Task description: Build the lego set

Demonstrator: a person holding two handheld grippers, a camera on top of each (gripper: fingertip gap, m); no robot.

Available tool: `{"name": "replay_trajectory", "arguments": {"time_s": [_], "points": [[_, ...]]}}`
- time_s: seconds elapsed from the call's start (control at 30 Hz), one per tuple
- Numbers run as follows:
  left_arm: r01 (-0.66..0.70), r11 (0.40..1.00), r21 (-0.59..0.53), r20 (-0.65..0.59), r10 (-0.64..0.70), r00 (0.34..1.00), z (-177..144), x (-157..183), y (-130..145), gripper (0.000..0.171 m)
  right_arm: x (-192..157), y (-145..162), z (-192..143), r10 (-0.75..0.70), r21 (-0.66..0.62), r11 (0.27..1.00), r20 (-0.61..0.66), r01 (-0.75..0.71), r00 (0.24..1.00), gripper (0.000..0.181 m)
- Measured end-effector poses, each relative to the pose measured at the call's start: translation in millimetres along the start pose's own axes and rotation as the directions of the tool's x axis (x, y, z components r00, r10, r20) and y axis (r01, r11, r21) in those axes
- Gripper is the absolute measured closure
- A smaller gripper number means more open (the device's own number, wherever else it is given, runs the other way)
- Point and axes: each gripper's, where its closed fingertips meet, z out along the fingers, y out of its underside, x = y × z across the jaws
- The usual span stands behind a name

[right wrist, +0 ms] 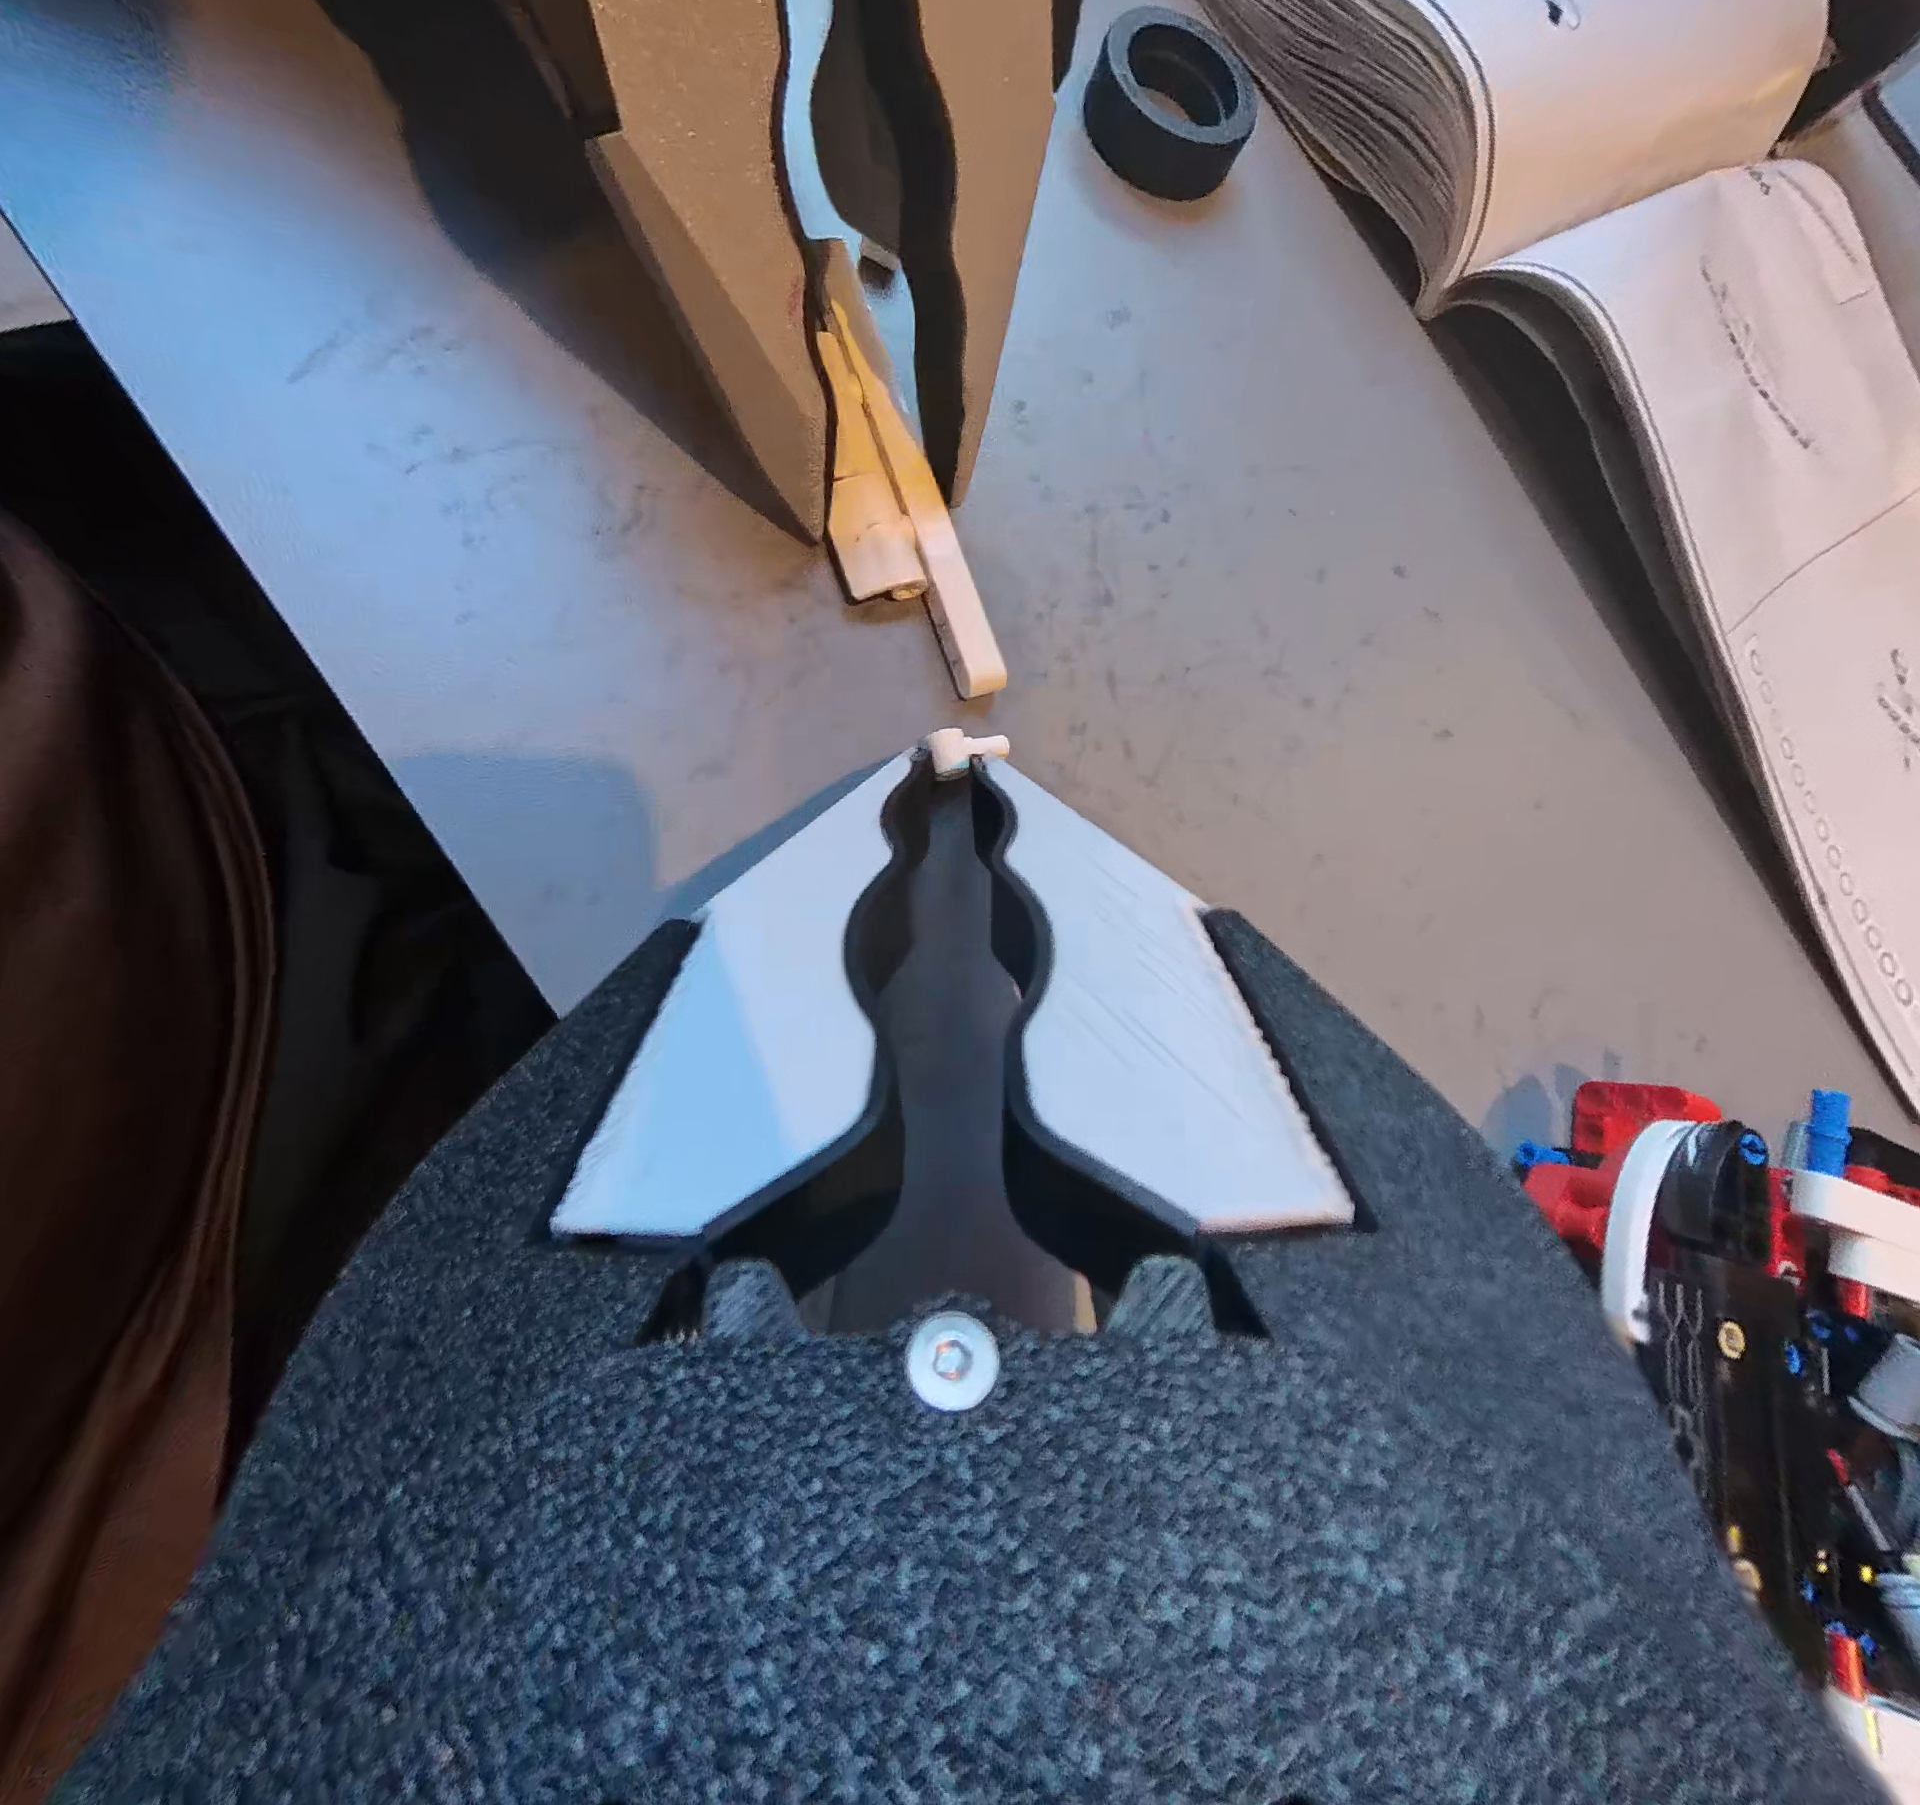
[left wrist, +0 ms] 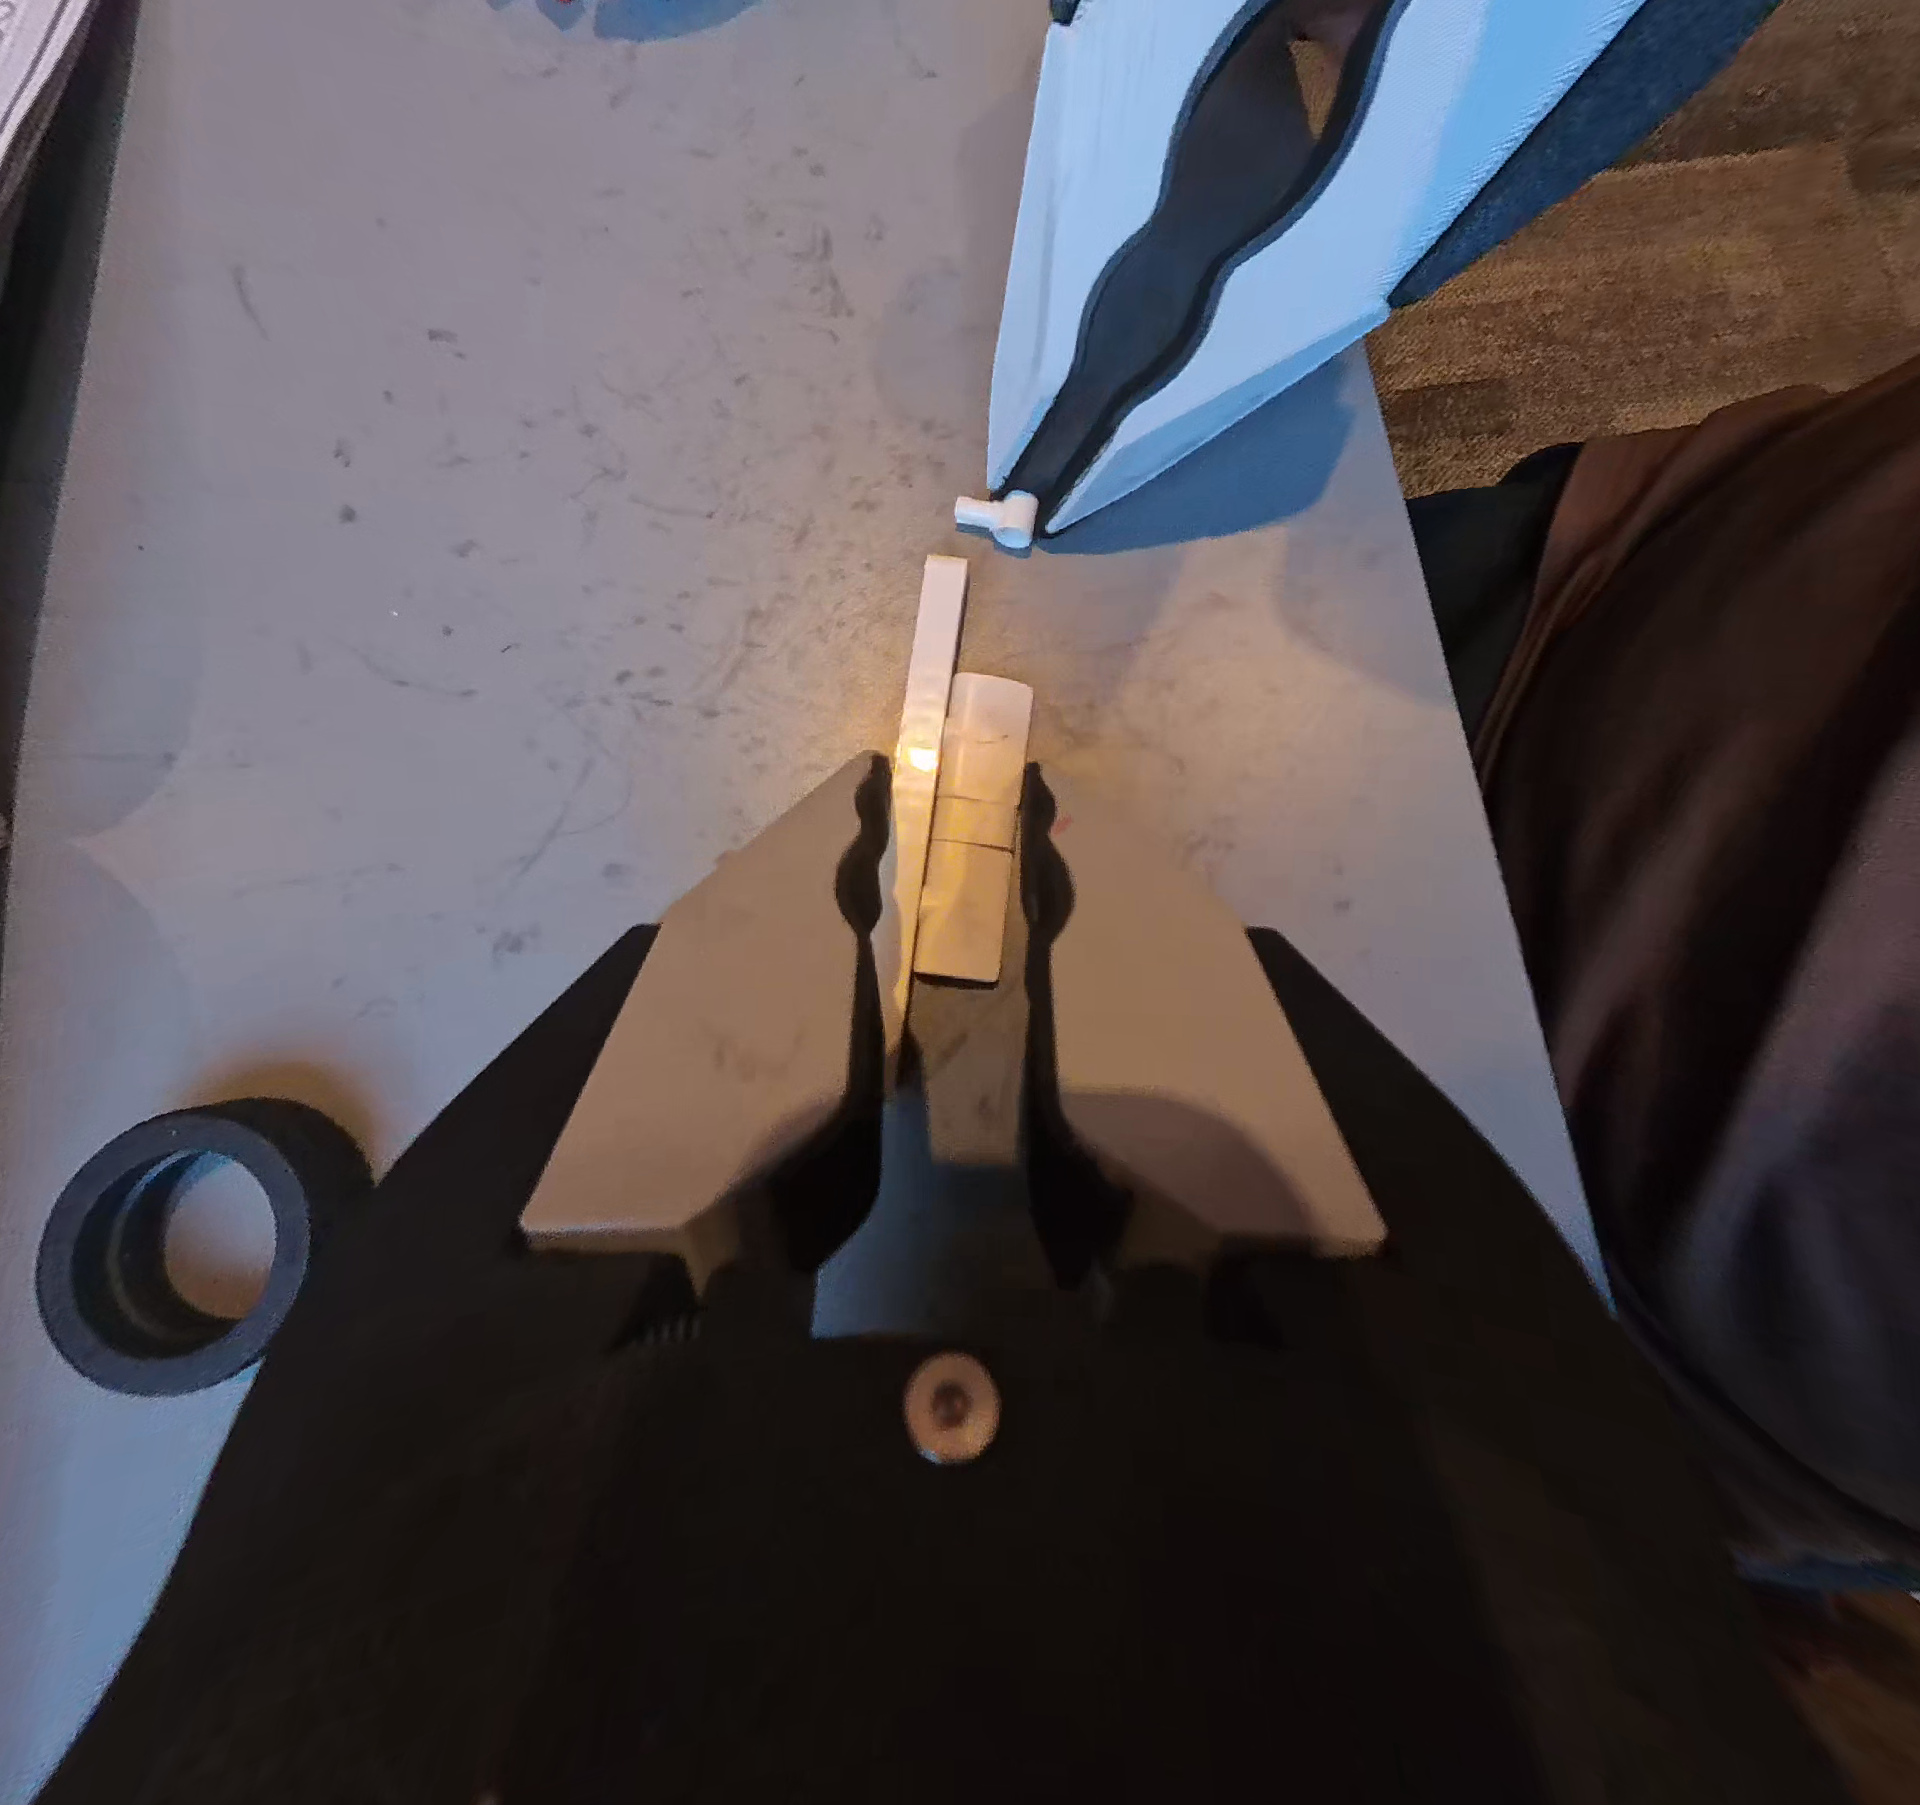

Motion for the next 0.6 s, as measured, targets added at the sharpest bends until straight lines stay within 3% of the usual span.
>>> {"name": "replay_trajectory", "arguments": {"time_s": [0.23, 0.37, 0.6], "points": [[0.011, 1.000, 0.029, -0.012, -0.010, 1.000, 7, 0, -7, 0.149, -8, -13, -1, -0.064, 0.037, 0.997, 0.053, 0.062, 0.997, 0.175], [0.022, 0.999, 0.032, -0.020, -0.021, 1.000, 7, 0, -8, 0.149, -9, -10, 5, -0.158, -0.009, 0.987, 0.044, 0.158, 0.987, 0.175], [0.047, 0.998, 0.040, -0.042, -0.046, 0.998, 7, 0, -9, 0.149, -9, -13, 9, -0.181, -0.005, 0.983, 0.041, 0.181, 0.983, 0.175]]}}
